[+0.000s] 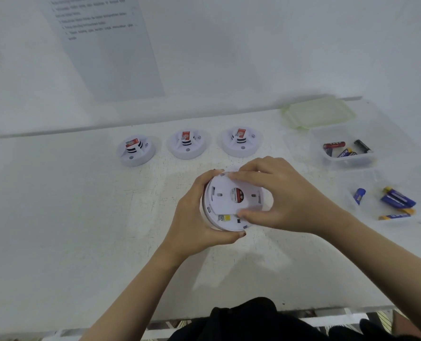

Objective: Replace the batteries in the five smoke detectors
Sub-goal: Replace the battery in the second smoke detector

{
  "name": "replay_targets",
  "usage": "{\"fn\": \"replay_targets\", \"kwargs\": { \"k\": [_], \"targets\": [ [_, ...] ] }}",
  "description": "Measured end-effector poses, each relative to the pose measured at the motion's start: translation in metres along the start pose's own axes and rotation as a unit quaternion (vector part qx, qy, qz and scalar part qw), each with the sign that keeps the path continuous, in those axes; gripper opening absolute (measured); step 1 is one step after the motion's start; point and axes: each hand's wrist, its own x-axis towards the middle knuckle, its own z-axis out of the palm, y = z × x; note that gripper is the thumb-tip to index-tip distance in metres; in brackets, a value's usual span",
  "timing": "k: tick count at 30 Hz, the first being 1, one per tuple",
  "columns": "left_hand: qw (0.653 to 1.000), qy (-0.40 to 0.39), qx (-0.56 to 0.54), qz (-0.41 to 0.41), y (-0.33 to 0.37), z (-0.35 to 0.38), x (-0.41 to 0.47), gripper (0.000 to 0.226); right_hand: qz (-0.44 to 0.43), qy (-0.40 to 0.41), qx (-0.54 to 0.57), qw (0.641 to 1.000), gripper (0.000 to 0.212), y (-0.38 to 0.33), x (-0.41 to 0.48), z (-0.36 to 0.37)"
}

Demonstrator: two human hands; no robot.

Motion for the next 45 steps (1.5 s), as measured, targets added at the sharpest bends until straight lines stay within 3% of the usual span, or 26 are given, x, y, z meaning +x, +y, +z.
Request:
{"fn": "replay_targets", "kwargs": {
  "k": [23, 45],
  "targets": [
    [1.0, -0.003, -0.02, 0.005, 0.0024, -0.0028, -0.0001, 0.091, 0.017, -0.012, 0.078, 0.997, 0.059, 0.0035, -0.0015, -0.0041],
    [1.0, -0.007, -0.009, 0.014, 0.0078, -0.0047, 0.0061, 0.092, -0.001, -0.017, 0.069, 0.997, 0.054, 0.0018, 0.0042, -0.0061]
  ]
}}
